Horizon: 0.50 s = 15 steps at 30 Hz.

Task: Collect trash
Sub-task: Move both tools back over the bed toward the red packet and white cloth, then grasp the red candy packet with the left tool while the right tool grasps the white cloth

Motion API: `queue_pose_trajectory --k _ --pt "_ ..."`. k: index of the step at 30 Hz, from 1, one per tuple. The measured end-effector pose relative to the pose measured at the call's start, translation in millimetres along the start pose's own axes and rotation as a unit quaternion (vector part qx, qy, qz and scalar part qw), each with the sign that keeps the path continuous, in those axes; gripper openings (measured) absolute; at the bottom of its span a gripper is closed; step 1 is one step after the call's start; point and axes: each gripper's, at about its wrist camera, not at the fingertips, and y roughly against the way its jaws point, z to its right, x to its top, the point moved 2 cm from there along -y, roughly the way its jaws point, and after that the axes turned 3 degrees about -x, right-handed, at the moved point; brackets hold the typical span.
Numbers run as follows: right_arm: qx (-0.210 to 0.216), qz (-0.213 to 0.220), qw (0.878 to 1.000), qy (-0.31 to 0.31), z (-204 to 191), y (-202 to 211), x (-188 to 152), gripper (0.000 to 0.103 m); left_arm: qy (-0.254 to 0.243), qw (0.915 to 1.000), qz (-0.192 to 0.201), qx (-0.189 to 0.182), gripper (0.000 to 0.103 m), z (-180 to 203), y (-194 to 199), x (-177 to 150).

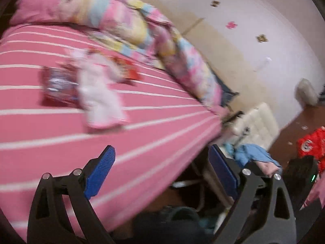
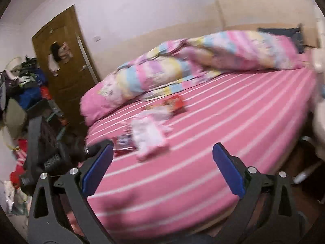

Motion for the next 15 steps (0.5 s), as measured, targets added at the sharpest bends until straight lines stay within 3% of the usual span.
queue_pose_trajectory --k 2,6,12,15 --pt "0.016 -0.016 1.000 0.008 -17 -37 5 0.097 0.006 0.9996 -0.004 0.027 0.090 -33 4 9" --pt "0.006 -0.046 0.998 0.044 -46 -115 0 0.097 0.023 0.9971 -0.002 0.073 0.090 -92 9 30" --pt "-0.009 -0.092 0.992 0.082 -52 -189 -21 0.097 0.008 0.9936 -0.024 0.110 0.090 -149 -10 60" --pt "-0.017 -0.109 0.990 0.082 -53 -212 -24 0.097 0.026 0.9922 -0.038 0.116 0.090 -173 -27 70"
